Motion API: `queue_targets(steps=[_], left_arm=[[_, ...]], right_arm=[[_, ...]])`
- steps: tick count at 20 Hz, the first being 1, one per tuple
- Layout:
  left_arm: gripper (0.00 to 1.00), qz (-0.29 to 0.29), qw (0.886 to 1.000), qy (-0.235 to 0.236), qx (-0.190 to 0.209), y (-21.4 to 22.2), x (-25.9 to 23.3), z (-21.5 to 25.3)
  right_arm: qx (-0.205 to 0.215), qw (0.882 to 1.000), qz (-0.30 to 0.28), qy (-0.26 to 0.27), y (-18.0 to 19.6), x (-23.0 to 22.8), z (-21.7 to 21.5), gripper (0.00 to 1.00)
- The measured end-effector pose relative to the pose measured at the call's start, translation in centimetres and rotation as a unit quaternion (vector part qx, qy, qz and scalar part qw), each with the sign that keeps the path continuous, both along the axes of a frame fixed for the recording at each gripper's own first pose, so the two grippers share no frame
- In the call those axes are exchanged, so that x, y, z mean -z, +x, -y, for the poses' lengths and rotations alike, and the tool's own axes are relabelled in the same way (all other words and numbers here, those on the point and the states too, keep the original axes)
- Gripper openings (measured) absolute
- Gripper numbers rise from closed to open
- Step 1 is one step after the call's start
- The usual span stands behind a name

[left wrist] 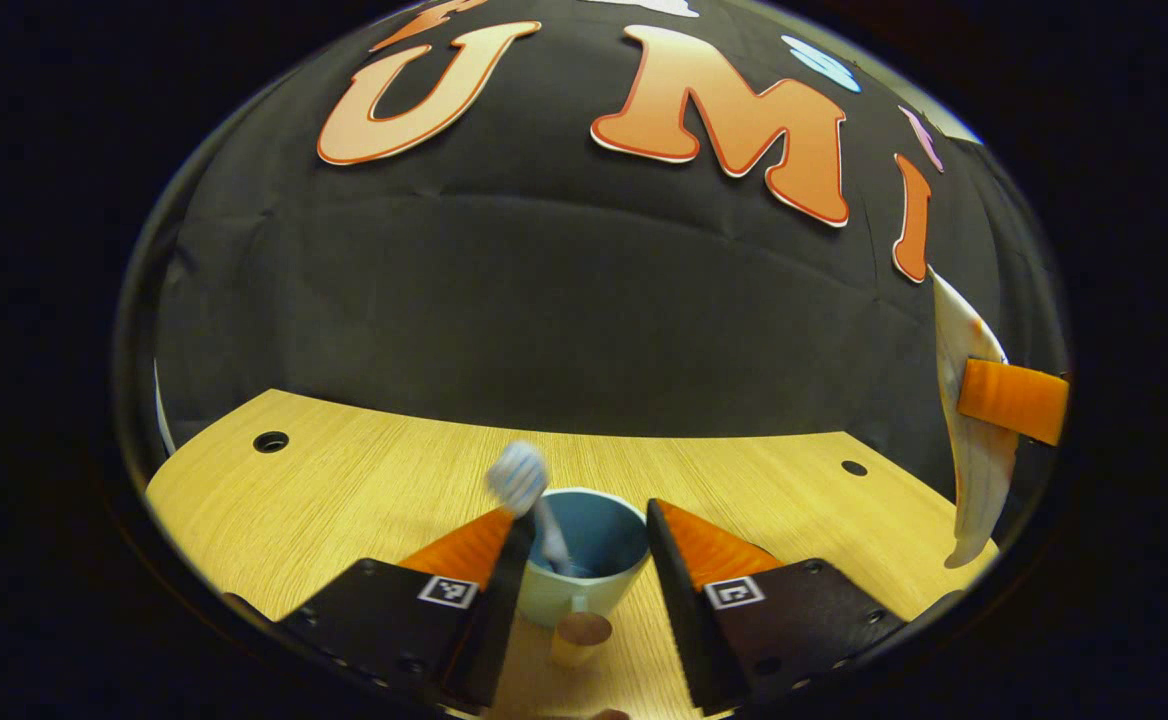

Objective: Put the toothbrush and toothpaste on the desktop into the cup, then pick up the cup and place it on the coaster on the desktop.

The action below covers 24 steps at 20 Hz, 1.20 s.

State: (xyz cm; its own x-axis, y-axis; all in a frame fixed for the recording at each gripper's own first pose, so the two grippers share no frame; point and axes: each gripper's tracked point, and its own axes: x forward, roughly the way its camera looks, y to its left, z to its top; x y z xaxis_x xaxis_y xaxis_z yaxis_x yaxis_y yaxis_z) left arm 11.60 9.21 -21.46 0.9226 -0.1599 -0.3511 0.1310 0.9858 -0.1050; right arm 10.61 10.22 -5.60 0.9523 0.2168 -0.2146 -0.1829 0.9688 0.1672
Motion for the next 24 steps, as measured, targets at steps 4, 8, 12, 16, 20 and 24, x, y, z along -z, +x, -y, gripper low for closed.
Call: queue_targets(steps=[4, 8, 12, 16, 20, 24], left_arm=[[0.91, -0.003, 1.000, 0.020, -0.014, -1.3, -0.1, -1.5], [0.93, 0.004, 1.000, 0.028, 0.009, -3.1, -0.2, -1.4], [0.98, 0.014, 0.999, 0.039, 0.009, -4.5, -0.3, -2.5], [0.98, 0.018, 0.999, 0.036, 0.000, -6.2, -0.7, -4.0], [0.98, 0.035, 0.999, 0.034, -0.011, -7.0, -1.3, -5.8], [0.98, 0.058, 0.998, 0.024, -0.015, -6.9, -1.9, -6.7]], right_arm=[[-0.004, 1.000, 0.014, -0.001, -0.2, -0.9, -0.3, 0.06], [-0.010, 1.000, 0.026, 0.004, 0.1, -1.4, -1.0, 0.06], [-0.020, 0.999, 0.034, 0.002, 0.6, -1.4, -2.2, 0.06], [-0.031, 0.998, 0.056, 0.002, 1.8, -1.8, -4.0, 0.06], [-0.052, 0.995, 0.083, 0.007, 2.9, -2.4, -6.3, 0.06], [-0.075, 0.993, 0.090, 0.008, 4.3, -1.8, -9.2, 0.06]])
